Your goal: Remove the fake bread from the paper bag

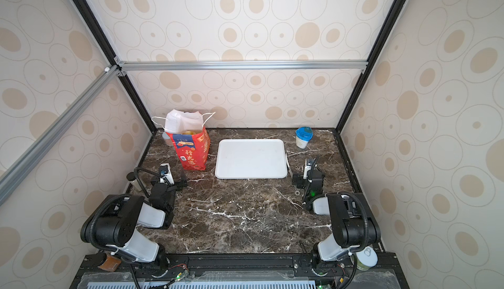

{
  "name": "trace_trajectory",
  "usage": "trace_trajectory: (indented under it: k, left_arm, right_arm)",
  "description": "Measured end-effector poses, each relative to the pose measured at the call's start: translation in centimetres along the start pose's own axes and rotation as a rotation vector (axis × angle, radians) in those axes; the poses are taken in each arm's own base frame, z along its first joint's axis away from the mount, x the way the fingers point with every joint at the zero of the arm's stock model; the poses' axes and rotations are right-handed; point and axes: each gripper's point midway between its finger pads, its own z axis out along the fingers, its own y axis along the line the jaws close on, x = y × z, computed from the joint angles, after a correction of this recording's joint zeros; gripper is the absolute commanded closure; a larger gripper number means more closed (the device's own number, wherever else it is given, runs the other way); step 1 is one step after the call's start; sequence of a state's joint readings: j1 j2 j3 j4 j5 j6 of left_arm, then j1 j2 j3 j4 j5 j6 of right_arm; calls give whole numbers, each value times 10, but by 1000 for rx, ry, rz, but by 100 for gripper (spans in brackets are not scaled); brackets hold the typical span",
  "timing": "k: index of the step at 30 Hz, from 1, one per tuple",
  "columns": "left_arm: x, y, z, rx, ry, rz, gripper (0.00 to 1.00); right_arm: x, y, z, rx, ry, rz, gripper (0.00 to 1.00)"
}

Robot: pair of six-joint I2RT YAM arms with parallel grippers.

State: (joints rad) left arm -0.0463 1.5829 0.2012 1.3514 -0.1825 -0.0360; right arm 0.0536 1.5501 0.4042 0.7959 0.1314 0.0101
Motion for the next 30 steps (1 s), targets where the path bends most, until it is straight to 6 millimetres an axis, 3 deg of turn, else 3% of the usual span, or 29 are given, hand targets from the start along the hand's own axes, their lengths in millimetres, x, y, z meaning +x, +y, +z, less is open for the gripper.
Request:
trace_trajectory:
  k: [8,11,14,16,20,25,27,30]
  left_arm:
    - [-4,5,0,-28,13,1,0]
    - [-28,9,5,-53,-13,-9,0]
    - [-49,13,6,-96,-25,-13,0]
    - [-56,19,4,-133,-5,-22,0]
    - [-64,25,-1,-172,87,-58,1]
    - [-98,17,-4,-131,218,-151,16]
    - [-121,9,-4,-92,274,-186,18]
    - [-167,-4,-4,-17,311,-225,16]
  right_arm:
    - [-7,-2,-7,8,14,-1,0]
    - [-42,-8,-15,33,13,35,0]
    - [-96,-9,-22,36,-28,83,0]
    - [-113,-8,-31,24,-56,106,0]
    - [-95,-8,-51,9,-23,142,0]
    - [-75,5,-59,-52,108,152,0]
    - [-80,22,-64,-105,132,142,0]
    - [-95,63,-75,-209,129,84,0]
